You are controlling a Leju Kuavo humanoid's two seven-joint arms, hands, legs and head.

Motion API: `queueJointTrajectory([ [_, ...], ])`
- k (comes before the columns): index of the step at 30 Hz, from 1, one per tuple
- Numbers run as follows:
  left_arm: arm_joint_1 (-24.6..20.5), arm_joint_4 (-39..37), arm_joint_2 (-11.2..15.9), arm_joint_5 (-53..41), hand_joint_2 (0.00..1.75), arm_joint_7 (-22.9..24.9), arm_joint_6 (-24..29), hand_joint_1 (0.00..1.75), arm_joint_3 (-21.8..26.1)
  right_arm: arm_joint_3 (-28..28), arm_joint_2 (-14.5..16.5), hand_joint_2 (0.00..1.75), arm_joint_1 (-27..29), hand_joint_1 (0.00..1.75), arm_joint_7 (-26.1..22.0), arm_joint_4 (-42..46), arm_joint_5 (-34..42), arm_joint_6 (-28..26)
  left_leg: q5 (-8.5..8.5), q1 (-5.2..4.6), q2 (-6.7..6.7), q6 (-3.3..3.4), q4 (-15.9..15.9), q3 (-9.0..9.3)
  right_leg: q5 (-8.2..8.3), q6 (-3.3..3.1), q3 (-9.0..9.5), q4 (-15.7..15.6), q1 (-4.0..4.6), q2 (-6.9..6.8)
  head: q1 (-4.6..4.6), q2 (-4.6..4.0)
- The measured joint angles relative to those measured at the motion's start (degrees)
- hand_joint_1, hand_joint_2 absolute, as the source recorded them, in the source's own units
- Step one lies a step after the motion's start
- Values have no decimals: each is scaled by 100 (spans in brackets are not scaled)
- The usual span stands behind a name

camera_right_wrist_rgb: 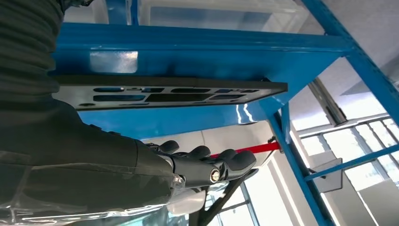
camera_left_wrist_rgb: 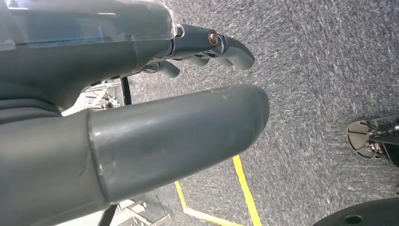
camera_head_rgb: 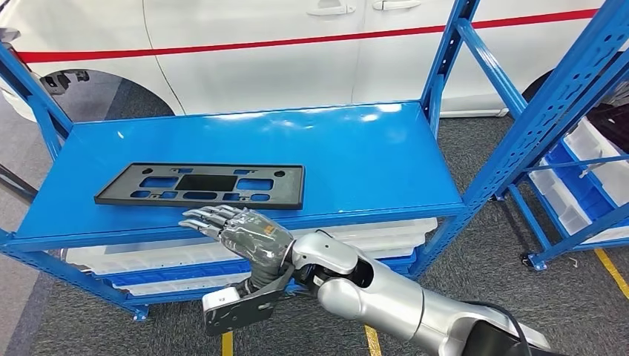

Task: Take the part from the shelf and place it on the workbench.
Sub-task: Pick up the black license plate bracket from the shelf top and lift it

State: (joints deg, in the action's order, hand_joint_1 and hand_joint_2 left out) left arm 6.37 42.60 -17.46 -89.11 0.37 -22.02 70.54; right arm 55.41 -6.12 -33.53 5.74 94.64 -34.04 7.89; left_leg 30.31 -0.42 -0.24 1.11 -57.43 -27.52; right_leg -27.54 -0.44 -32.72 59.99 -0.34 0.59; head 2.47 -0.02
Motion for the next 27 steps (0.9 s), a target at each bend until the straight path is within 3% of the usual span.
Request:
queueJointTrajectory([
  [12,-40,-218,48,0,0,40,149,0,-176,208,700,175,-324,0,383,-1063,-1882,-757,0,0,0,0,0,0,0,0,0,-1,0,1,1,0],
  [18,-45,-315,81,0,0,48,234,0,-299,159,897,175,-422,0,400,-1767,-2042,-792,0,0,0,0,-1,9,0,0,0,-1,-1,1,1,0],
  [27,-47,-342,99,0,0,96,220,0,-354,-33,957,175,-425,0,362,-2407,-2276,-797,0,0,0,-1,-1,8,0,0,0,-5,-1,1,1,0],
])
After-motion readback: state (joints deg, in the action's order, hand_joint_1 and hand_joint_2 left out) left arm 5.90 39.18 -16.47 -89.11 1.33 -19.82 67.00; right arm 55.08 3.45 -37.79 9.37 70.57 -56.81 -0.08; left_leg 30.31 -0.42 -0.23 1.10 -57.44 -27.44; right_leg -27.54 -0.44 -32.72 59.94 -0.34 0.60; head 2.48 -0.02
